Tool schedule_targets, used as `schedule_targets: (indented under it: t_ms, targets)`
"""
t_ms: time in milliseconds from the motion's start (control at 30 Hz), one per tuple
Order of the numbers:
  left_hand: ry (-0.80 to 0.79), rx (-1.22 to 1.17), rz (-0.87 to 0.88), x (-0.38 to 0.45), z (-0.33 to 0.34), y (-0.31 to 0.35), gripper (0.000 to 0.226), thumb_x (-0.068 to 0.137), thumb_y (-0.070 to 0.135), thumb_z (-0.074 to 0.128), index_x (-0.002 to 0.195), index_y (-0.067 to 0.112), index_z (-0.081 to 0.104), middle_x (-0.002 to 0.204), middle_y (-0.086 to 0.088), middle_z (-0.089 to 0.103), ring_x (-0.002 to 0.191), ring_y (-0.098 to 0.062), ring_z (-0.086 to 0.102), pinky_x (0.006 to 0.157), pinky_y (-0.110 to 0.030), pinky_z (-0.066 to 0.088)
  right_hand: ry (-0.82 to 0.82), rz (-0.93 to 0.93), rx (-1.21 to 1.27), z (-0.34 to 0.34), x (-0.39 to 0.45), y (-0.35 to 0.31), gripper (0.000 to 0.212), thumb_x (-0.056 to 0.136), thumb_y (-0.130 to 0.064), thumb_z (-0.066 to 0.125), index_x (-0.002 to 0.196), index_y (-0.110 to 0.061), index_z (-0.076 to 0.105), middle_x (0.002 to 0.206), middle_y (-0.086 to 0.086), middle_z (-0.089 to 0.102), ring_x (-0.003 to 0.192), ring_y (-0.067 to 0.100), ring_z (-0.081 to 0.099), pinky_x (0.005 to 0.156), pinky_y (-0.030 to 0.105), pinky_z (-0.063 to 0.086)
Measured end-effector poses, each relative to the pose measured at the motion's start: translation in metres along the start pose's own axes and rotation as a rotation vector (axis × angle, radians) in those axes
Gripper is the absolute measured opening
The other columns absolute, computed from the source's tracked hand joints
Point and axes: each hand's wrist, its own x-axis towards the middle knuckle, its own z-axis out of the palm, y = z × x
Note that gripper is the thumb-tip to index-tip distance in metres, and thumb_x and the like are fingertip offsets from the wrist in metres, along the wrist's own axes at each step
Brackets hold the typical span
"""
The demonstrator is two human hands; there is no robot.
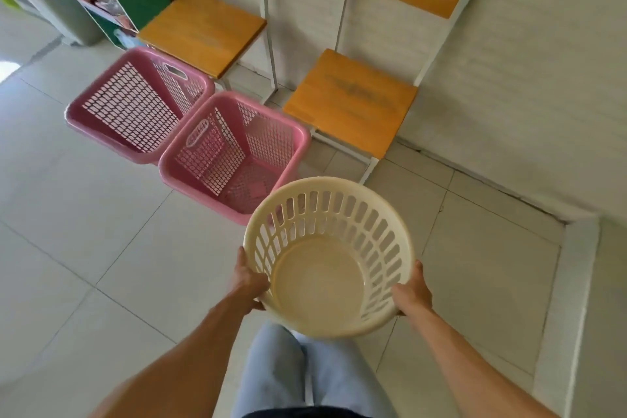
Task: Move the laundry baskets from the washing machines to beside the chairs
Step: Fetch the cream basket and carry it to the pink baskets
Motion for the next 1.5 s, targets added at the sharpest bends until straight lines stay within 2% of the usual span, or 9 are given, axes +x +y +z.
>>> schedule_targets:
  t_ms: [367,467,667,800,967,1067,1233,1400,1500]
  targets:
    - [-0.024,0.188,0.022,0.096,0.036,0.059,0.105,0.077,-0.007,0.058,0.142,0.061,0.009,0.12,-0.014,0.061,0.079,-0.041,0.069,0.054,-0.058,0.059,0.051,0.154,0.049,0.021,0.078,-0.03,0.078,0.084,-0.01,0.048,0.151,-0.039,0.023,0.121,0.008,0.067,0.091,0.03,0.068,0.08,0.048,0.062]
    - [-0.054,0.278,0.045,0.127,0.051,0.068,0.099,0.081,-0.002,0.057,0.145,0.056,0.009,0.118,-0.015,0.061,0.078,-0.037,0.071,0.052,-0.053,0.06,0.095,0.189,0.056,0.029,0.105,-0.031,0.078,0.084,-0.009,0.047,0.15,-0.042,0.023,0.125,0.007,0.065,0.097,0.033,0.067,0.082,0.05,0.062]
    - [-0.097,0.344,0.058,0.186,0.078,0.084,0.107,0.082,-0.004,0.06,0.149,0.052,-0.003,0.126,-0.016,0.056,0.083,-0.036,0.072,0.057,-0.053,0.061,0.1,0.262,0.088,0.047,0.153,-0.029,0.069,0.078,-0.003,0.055,0.133,-0.041,0.038,0.112,0.003,0.067,0.089,0.029,0.068,0.073,0.048,0.064]
    - [-0.059,0.37,0.104,0.217,0.102,0.085,0.099,0.08,-0.001,0.056,0.151,0.047,0.006,0.122,-0.012,0.058,0.084,-0.036,0.07,0.058,-0.052,0.061,0.13,0.293,0.105,0.066,0.186,-0.02,0.07,0.081,-0.003,0.059,0.138,-0.039,0.04,0.118,0.002,0.066,0.091,0.029,0.066,0.069,0.045,0.064]
    - [-0.065,0.39,0.069,0.262,0.12,0.07,0.1,0.084,0.004,0.057,0.15,0.051,-0.002,0.136,-0.013,0.053,0.086,-0.032,0.07,0.062,-0.048,0.063,0.132,0.291,0.157,0.09,0.227,-0.006,0.072,0.079,0.001,0.06,0.133,-0.044,0.044,0.115,0.0,0.068,0.09,0.029,0.067,0.064,0.041,0.064]
    - [-0.055,0.355,0.07,0.286,0.126,0.057,0.102,0.083,0.009,0.062,0.147,0.055,-0.002,0.134,-0.013,0.055,0.093,-0.034,0.069,0.067,-0.049,0.062,0.13,0.259,0.184,0.102,0.248,-0.006,0.065,0.08,0.007,0.055,0.122,-0.041,0.049,0.109,-0.001,0.069,0.088,0.025,0.067,0.061,0.034,0.061]
    - [-0.047,0.28,0.068,0.315,0.129,0.037,0.096,0.079,0.029,0.065,0.134,0.071,-0.001,0.138,-0.007,0.055,0.103,-0.039,0.067,0.075,-0.055,0.06,0.097,0.22,0.179,0.126,0.279,0.0,0.082,0.078,0.001,0.058,0.14,-0.05,0.037,0.136,-0.002,0.063,0.103,0.028,0.069,0.077,0.049,0.063]
    - [-0.001,0.292,0.1,0.332,0.133,0.023,0.103,0.077,0.021,0.066,0.138,0.068,-0.003,0.134,-0.004,0.056,0.103,-0.038,0.066,0.07,-0.054,0.061,0.144,0.201,0.21,0.146,0.292,-0.008,0.088,0.082,0.007,0.054,0.146,-0.05,0.035,0.129,-0.009,0.065,0.098,0.024,0.068,0.089,0.043,0.06]
    - [0.001,0.317,0.132,0.331,0.138,0.015,0.107,0.08,0.022,0.069,0.14,0.064,-0.009,0.138,-0.004,0.054,0.109,-0.038,0.064,0.078,-0.056,0.059,0.154,0.173,0.208,0.151,0.295,-0.002,0.084,0.083,0.008,0.052,0.142,-0.051,0.036,0.12,-0.005,0.068,0.092,0.026,0.068,0.081,0.036,0.059]
